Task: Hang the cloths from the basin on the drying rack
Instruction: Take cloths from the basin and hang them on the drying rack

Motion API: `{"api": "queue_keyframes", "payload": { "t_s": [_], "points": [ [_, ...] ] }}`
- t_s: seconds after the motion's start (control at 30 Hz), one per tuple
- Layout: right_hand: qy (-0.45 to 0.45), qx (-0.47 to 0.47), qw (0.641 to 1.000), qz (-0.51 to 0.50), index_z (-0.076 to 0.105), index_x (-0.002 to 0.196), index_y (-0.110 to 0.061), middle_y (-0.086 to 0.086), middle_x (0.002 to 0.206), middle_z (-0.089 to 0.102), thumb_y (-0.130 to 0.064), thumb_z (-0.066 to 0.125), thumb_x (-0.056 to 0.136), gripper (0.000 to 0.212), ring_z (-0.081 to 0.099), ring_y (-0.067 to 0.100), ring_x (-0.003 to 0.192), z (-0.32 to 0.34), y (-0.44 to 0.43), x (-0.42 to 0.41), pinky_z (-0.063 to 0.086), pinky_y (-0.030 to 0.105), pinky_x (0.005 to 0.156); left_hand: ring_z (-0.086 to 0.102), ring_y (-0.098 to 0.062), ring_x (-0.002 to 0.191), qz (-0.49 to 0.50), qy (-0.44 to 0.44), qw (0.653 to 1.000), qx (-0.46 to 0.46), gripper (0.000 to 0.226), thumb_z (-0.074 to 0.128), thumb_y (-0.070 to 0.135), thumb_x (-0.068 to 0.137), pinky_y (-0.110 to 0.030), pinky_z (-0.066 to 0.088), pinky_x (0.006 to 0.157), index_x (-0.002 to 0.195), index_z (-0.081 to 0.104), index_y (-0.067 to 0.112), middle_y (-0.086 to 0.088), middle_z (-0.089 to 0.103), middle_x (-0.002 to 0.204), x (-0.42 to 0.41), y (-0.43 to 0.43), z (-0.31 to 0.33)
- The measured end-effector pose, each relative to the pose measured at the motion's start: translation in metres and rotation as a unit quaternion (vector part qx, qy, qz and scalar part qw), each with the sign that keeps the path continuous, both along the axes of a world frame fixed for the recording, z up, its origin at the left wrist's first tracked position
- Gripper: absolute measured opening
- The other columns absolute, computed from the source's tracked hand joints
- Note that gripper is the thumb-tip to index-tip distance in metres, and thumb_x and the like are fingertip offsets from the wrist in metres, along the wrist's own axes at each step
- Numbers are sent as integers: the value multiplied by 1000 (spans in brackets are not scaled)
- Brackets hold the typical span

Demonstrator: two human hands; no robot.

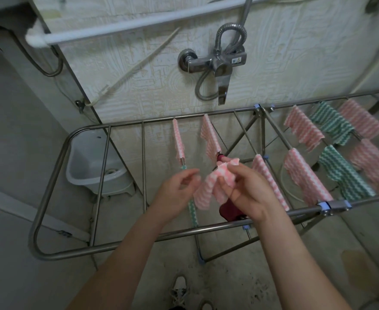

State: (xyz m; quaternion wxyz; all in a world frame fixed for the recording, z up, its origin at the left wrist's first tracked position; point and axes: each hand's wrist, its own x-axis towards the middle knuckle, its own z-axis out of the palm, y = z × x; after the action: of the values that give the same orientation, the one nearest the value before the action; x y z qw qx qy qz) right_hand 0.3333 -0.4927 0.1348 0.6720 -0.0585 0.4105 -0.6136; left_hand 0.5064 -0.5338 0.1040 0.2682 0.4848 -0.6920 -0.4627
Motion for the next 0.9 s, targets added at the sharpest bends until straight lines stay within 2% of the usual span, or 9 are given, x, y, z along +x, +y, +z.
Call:
{"api": "queue_keyframes", "payload": {
  "t_s": [0.07,0.2,0.27,0.33,0.47,0.53,0.7,0.83,0.9],
  "points": [
    [-39,-18,999,-7,62,110,2,12,96,71,-2,51,92,21,71,19,78,7,2,3,58,22,62,63,0,86,-10,83,996,37,20,62,21,90,-15,48,78,109,66,18,5,69,97,-12,3,14],
    [-32,-54,998,-6,64,102,0,11,89,74,-4,51,93,16,72,17,74,20,5,8,59,22,65,60,-3,67,22,136,990,19,13,68,9,84,-20,51,67,83,71,22,6,68,72,-22,10,25],
    [13,-63,998,-9,67,99,-4,7,82,74,-4,53,92,15,71,14,71,26,9,5,59,21,60,61,-3,67,48,157,986,16,20,67,8,84,-19,51,67,78,71,26,10,69,69,-19,10,32],
    [79,-64,995,-9,68,97,-5,4,76,73,-5,57,91,12,70,11,67,30,12,1,57,19,54,60,-7,72,39,178,983,22,18,64,6,87,-19,49,68,80,70,22,4,68,75,-15,7,35],
    [234,-68,970,-18,66,98,3,1,65,69,-7,67,85,16,63,8,52,41,19,5,48,15,42,52,-12,71,50,249,965,61,13,57,11,88,-25,43,66,78,64,13,-1,60,73,-11,12,48],
    [262,-73,962,-18,66,97,6,5,64,65,-9,70,83,22,54,11,49,45,20,6,42,16,38,52,-12,67,68,267,958,85,20,48,7,95,-27,41,63,79,61,10,-1,60,70,-10,13,54],
    [166,-87,981,51,60,76,-7,1,58,49,-21,68,81,17,39,5,44,56,24,4,29,13,34,55,-9,62,62,237,964,100,25,45,9,98,-23,45,57,77,58,13,2,61,70,-7,20,66],
    [73,-128,986,81,64,88,1,5,62,60,-10,59,84,13,51,6,48,58,30,7,41,13,41,47,-17,64,76,207,970,102,20,46,6,97,-27,37,56,85,58,17,-8,55,74,-8,19,64],
    [66,-141,984,85,68,89,4,9,68,65,-4,58,81,15,57,9,53,61,31,10,44,13,44,42,-15,58,81,175,979,70,19,49,7,96,-25,33,50,85,56,21,-9,49,69,-9,17,63]
  ]
}}
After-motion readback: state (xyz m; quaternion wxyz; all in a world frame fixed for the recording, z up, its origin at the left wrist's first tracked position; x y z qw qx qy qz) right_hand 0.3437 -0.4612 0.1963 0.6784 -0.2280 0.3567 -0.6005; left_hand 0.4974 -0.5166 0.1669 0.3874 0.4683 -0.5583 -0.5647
